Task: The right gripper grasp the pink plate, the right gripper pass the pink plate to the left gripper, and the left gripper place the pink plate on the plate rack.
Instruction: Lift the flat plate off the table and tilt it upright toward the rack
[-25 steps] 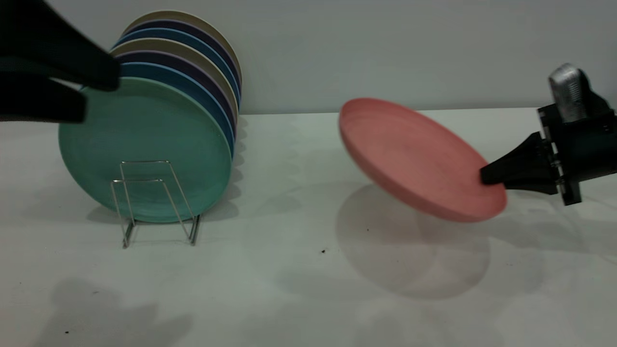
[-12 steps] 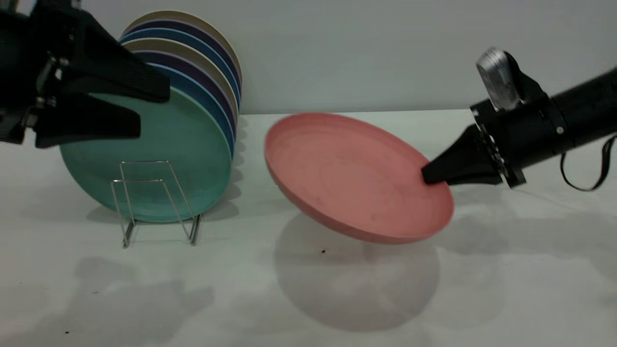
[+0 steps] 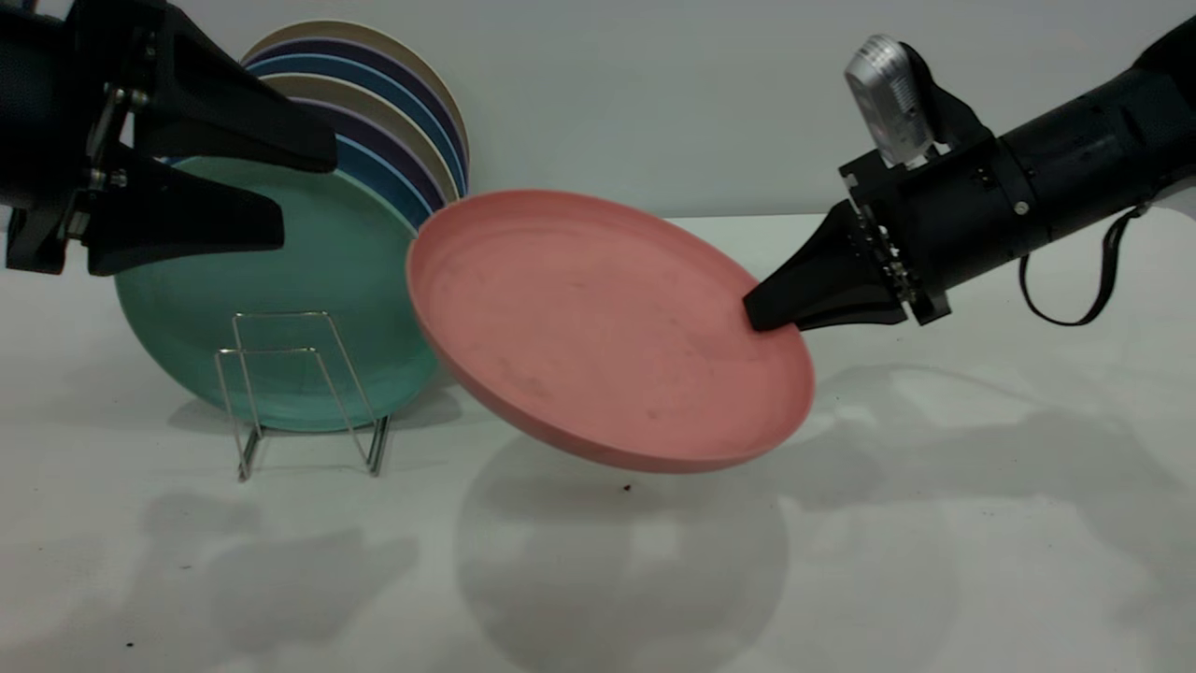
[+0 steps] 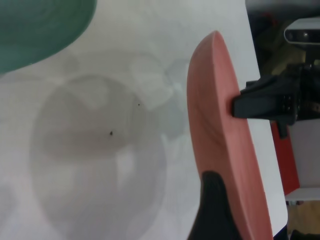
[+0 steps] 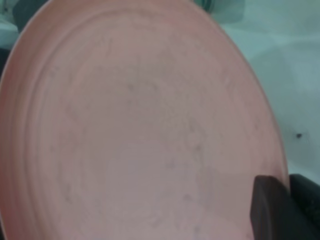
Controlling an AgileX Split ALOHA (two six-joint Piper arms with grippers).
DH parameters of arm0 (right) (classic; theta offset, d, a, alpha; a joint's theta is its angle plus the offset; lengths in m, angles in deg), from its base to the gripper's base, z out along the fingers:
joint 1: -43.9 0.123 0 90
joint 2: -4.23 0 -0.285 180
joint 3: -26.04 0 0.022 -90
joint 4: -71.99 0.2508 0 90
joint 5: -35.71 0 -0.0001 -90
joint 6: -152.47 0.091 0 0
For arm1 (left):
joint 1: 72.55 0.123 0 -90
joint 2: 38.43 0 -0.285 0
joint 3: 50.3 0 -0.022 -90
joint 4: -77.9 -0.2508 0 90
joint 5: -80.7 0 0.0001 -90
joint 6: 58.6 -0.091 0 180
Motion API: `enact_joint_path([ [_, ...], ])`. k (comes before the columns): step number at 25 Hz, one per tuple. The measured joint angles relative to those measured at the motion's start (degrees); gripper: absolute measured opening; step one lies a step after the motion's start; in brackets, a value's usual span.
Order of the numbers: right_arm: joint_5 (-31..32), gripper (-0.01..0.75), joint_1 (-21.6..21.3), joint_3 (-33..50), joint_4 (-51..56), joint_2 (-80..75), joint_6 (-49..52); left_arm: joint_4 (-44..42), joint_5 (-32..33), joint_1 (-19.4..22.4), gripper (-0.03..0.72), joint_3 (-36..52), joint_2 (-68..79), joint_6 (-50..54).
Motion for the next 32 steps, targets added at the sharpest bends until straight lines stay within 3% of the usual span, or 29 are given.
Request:
enact_joint_path([
  [6,1.12,0.016,2.92,0.00,1.56,0.00,0.22,0.17,-0.91,0.00,0.563,0.00,0.00,-0.04],
  [21,2.83,0.018,4.66,0.00,4.35,3.61,0.27,0.29,-1.79,0.00,0.560,0.00,0.00,-0.04],
  [32,2.65,0.019,8.37,0.00,6.84,3.61,-0.96,0.65,-0.58,0.00,0.457,0.00,4.49,-0.04],
])
